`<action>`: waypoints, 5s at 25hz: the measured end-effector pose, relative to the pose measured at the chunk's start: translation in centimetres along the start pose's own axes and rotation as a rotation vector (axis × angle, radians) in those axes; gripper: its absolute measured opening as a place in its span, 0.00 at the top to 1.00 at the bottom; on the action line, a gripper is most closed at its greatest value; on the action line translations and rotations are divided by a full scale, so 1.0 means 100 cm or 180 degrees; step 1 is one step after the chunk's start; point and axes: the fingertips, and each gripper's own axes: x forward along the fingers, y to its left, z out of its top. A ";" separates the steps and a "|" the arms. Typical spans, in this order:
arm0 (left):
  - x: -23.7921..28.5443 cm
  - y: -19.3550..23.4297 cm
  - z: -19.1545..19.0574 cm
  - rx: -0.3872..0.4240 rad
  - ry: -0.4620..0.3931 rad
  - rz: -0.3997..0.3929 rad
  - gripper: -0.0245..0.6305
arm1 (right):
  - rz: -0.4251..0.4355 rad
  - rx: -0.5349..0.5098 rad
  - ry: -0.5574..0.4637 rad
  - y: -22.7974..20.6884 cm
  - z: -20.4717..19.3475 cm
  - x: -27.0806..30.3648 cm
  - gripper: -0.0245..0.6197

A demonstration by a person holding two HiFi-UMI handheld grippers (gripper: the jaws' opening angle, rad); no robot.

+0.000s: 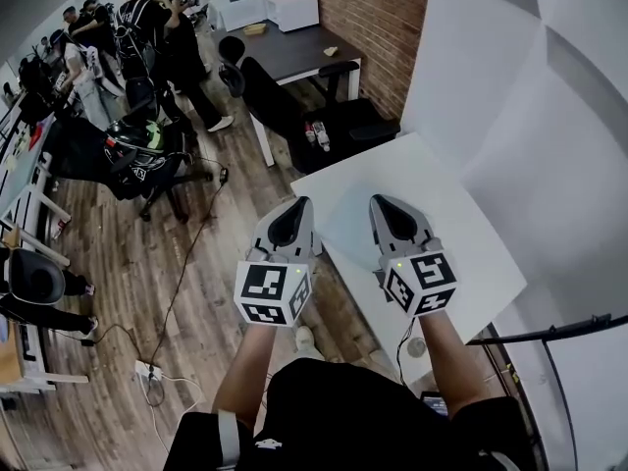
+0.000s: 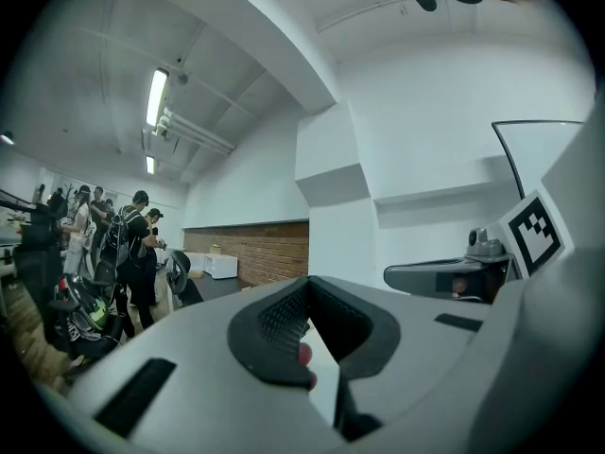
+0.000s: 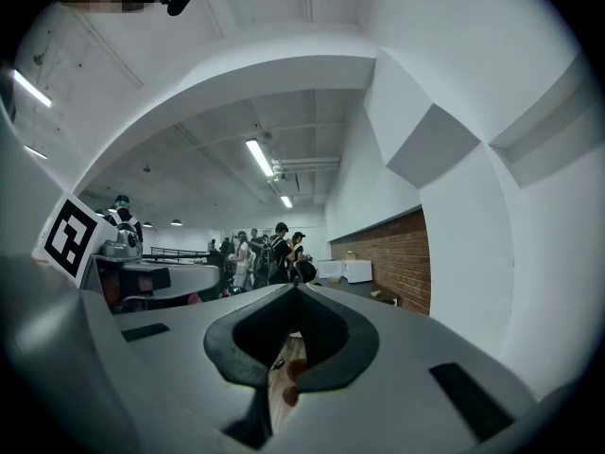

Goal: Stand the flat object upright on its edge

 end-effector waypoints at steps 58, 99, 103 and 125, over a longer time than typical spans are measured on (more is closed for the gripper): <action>0.146 0.046 -0.163 -0.0531 0.0888 -0.0750 0.95 | -0.0511 0.0147 0.1150 -0.102 -0.146 0.116 0.90; 0.136 -0.011 -0.333 -0.0940 0.1930 -0.0770 0.95 | -0.0253 0.0199 0.2916 -0.174 -0.361 0.042 0.56; 0.136 -0.014 -0.337 -0.0951 0.1930 -0.0811 0.95 | -0.0305 0.0114 0.3013 -0.184 -0.369 0.036 0.51; 0.123 -0.025 -0.341 -0.1071 0.1861 -0.0984 0.95 | -0.0341 0.0255 0.3049 -0.191 -0.381 0.030 0.47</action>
